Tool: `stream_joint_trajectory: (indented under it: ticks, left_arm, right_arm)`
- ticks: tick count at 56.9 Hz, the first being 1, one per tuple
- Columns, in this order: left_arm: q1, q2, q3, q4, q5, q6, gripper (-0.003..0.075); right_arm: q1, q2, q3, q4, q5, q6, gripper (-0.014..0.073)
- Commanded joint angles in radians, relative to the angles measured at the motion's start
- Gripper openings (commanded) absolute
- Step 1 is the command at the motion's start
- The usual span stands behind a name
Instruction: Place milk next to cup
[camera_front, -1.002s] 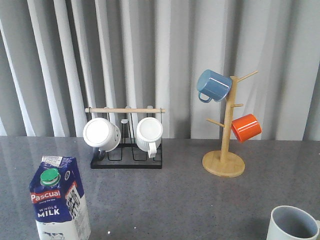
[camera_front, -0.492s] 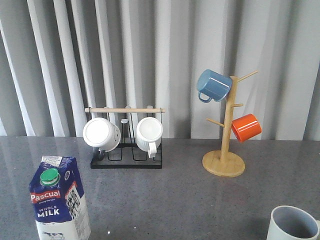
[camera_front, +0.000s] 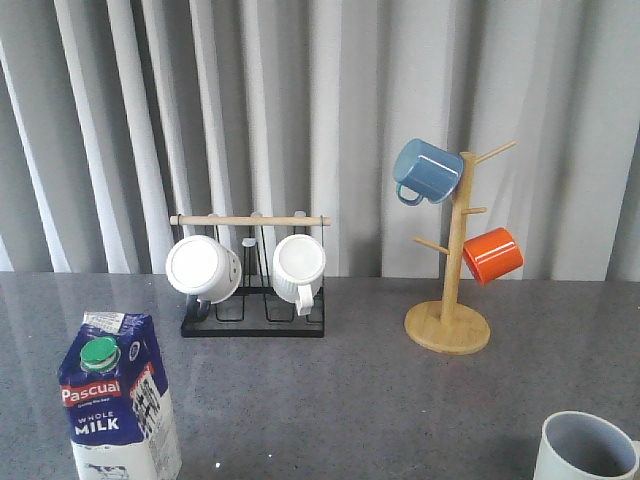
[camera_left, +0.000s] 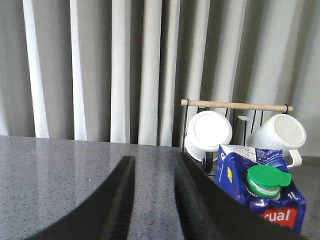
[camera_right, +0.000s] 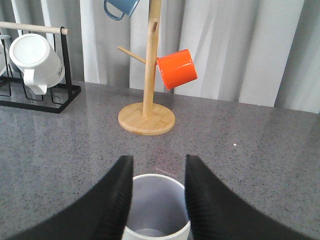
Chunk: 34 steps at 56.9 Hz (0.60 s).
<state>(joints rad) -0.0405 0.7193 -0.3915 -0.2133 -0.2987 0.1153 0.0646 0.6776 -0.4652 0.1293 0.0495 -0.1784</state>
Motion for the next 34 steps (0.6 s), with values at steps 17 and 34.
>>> stream_joint_trajectory:
  ticks: [17, 34]
  left_arm:
    - [-0.002, 0.002, -0.035, -0.004, -0.097, 0.003, 0.0451]
    - [-0.002, 0.002, -0.035, -0.004, -0.097, 0.003, 0.0451]
  right_arm:
    - [0.002, 0.000, -0.034, -0.005, -0.066, -0.030, 0.0471]
    - [0.002, 0.000, -0.034, -0.005, -0.078, -0.030, 0.0471]
